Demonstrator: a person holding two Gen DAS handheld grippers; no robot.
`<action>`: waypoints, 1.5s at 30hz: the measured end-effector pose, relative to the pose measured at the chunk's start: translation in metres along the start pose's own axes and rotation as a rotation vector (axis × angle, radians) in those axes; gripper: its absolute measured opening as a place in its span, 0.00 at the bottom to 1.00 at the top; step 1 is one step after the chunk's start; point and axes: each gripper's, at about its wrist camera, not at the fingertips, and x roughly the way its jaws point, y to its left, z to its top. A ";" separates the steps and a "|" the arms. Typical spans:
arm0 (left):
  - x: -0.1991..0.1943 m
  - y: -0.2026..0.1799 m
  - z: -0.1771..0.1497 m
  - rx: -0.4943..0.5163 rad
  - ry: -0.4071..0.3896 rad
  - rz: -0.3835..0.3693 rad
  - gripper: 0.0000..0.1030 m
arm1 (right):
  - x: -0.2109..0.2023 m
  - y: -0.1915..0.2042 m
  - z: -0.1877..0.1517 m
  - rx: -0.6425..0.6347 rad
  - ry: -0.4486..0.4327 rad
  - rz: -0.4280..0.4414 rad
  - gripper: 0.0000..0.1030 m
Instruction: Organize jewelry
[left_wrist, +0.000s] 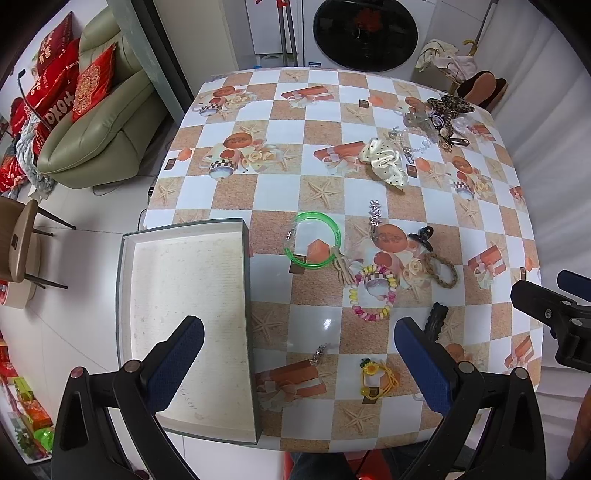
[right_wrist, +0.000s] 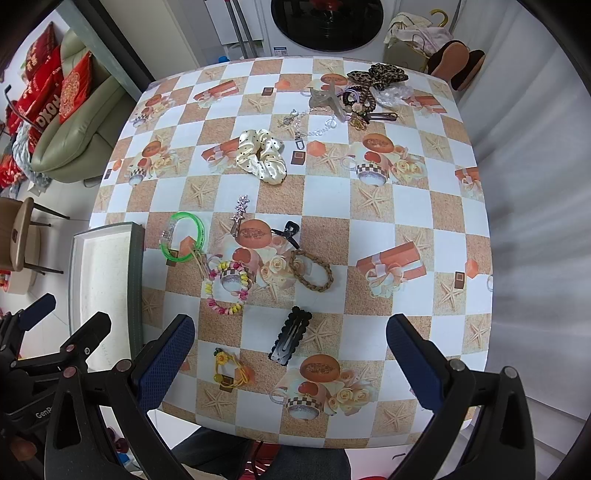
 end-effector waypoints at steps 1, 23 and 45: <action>0.001 -0.001 -0.001 0.002 0.001 0.001 1.00 | 0.000 0.000 0.000 0.000 0.000 0.000 1.00; 0.002 -0.002 0.003 0.005 0.013 -0.001 1.00 | 0.001 -0.003 0.003 0.001 0.005 0.001 1.00; 0.043 0.014 0.021 -0.048 0.068 -0.053 1.00 | 0.026 -0.026 0.006 0.067 0.032 0.015 1.00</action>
